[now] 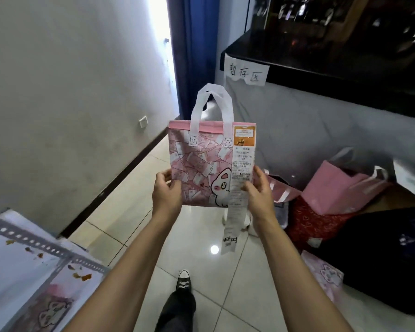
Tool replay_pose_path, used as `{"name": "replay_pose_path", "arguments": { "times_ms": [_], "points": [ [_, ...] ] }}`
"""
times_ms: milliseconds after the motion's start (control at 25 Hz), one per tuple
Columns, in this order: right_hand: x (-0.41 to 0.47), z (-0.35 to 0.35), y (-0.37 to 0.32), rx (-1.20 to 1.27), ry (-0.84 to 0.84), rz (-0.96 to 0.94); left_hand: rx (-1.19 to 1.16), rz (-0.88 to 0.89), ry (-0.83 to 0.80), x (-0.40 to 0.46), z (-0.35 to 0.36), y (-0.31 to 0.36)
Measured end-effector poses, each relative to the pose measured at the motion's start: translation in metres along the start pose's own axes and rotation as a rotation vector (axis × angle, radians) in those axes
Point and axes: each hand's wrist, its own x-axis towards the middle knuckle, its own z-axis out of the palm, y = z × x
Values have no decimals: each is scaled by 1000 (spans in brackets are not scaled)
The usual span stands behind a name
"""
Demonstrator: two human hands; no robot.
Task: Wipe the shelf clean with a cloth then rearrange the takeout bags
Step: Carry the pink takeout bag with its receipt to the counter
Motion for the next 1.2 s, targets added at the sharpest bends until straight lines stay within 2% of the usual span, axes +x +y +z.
{"name": "replay_pose_path", "arguments": {
  "times_ms": [440, 760, 1200],
  "points": [
    [171, 29, -94, -7, 194, -136, -45, 134, -210, 189, 105, 88],
    [274, 38, -170, -5, 305, -265, 26, 260, -352, 317, 182, 151],
    [424, 17, -254, 45, 303, -405, -67, 330, -313, 403, 285, 239]
  ]
}}
